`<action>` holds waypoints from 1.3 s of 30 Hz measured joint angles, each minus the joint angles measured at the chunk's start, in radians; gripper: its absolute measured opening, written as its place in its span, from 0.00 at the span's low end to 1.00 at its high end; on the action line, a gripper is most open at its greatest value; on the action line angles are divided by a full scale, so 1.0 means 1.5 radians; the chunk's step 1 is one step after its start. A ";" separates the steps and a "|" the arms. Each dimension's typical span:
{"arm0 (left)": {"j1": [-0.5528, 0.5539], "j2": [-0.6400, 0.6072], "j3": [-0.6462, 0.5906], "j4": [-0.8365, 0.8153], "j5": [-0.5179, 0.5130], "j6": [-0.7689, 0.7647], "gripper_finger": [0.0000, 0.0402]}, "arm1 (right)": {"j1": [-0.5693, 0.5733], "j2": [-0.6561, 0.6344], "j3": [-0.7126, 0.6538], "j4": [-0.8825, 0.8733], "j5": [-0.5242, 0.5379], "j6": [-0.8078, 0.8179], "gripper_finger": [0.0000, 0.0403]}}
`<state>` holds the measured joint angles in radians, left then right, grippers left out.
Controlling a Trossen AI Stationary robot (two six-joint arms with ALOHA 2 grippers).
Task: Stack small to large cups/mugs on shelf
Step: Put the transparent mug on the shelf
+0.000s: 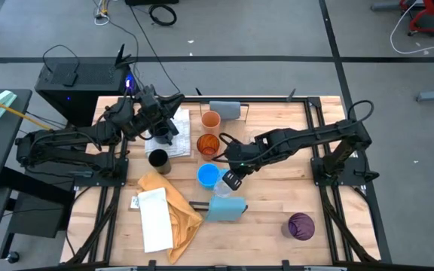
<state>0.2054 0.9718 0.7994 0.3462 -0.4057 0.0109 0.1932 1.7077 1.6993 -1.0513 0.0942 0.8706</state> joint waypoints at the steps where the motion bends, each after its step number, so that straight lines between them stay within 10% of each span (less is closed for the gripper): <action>1: 0.000 0.000 0.000 0.000 0.000 0.000 0.07 | 0.000 0.000 -0.002 -0.003 0.000 0.000 0.05; 39: 0.000 0.000 0.000 0.005 -0.001 0.008 0.08 | 0.026 0.068 -0.004 0.042 0.011 0.131 0.05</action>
<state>0.2054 0.9718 0.7994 0.3542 -0.4068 0.0223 0.2329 1.8102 1.6928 -0.9878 0.1112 1.0668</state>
